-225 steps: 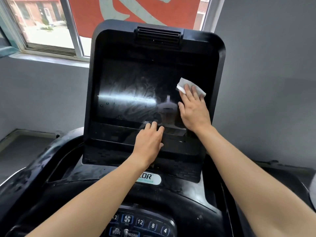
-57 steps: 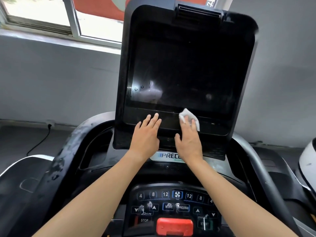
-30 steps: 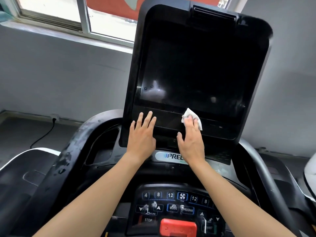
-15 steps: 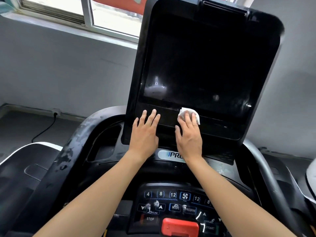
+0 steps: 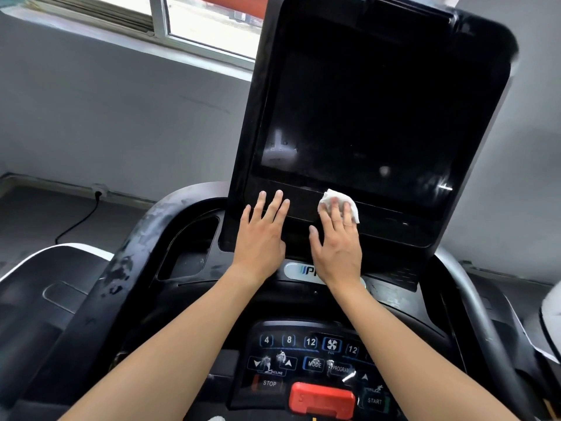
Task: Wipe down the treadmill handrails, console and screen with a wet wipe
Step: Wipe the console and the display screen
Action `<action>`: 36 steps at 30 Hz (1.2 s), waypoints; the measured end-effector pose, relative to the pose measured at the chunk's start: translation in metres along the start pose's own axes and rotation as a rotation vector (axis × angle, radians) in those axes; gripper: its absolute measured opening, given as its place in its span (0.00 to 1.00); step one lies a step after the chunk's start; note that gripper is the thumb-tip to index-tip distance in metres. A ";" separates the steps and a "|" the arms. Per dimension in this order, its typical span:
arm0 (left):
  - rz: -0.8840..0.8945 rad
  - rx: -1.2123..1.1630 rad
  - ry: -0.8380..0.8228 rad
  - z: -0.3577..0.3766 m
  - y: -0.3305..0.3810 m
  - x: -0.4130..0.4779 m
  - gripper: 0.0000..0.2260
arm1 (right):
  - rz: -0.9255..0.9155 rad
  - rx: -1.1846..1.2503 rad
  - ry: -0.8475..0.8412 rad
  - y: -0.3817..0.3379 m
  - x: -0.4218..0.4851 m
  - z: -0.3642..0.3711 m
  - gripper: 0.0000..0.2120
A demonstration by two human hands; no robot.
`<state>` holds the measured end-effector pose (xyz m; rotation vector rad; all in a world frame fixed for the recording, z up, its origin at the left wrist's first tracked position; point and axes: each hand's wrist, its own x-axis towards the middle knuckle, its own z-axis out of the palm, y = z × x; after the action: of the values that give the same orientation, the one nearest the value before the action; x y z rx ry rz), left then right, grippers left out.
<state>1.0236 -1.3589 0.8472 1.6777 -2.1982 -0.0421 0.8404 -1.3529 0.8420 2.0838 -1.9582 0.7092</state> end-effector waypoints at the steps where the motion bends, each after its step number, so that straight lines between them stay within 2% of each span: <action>1: -0.003 0.001 0.000 0.001 0.000 0.000 0.37 | 0.018 0.025 -0.029 -0.007 0.000 0.001 0.28; 5: -0.033 0.011 0.011 0.003 0.005 0.000 0.36 | -0.190 0.027 -0.214 -0.018 -0.001 0.002 0.29; 9: -0.044 -0.002 0.009 0.005 0.014 -0.004 0.36 | -0.307 -0.044 -0.174 0.007 0.002 -0.004 0.25; 11: -0.039 -0.016 0.001 0.006 0.018 -0.007 0.36 | -0.229 -0.025 -0.093 0.025 -0.001 -0.010 0.23; 13: -0.030 -0.039 0.005 0.008 0.021 -0.010 0.35 | -0.057 0.064 -0.025 0.033 -0.006 -0.012 0.22; 16: -0.009 -0.074 0.010 0.012 0.026 -0.014 0.34 | 0.180 0.254 -0.034 0.015 -0.005 -0.011 0.21; 17: 0.000 -0.078 0.015 0.013 0.029 -0.015 0.34 | 0.168 0.271 -0.066 0.008 -0.004 -0.010 0.22; 21: 0.052 -0.067 0.018 0.015 0.040 -0.012 0.34 | -0.098 0.207 -0.225 0.014 -0.003 -0.012 0.25; 24: 0.067 -0.062 0.010 0.015 0.053 -0.008 0.35 | -0.200 0.101 -0.210 0.045 -0.004 -0.019 0.25; 27: 0.080 -0.051 -0.007 0.017 0.065 -0.003 0.35 | -0.086 0.093 -0.110 0.077 -0.012 -0.029 0.23; 30: 0.095 -0.028 -0.020 0.020 0.078 0.000 0.34 | 0.233 0.191 -0.006 0.094 -0.018 -0.039 0.24; 32: 0.083 -0.014 -0.024 0.021 0.086 0.001 0.34 | 0.372 0.252 0.003 0.092 -0.016 -0.041 0.25; 34: 0.053 0.014 -0.018 0.022 0.094 0.001 0.33 | 0.335 0.258 -0.049 0.085 -0.013 -0.040 0.27; 36: 0.023 0.029 -0.006 0.022 0.103 0.002 0.33 | 0.134 0.190 -0.142 0.081 -0.014 -0.038 0.28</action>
<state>0.9214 -1.3355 0.8525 1.6699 -2.2324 -0.0089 0.7534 -1.3313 0.8537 2.1808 -2.2034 0.8238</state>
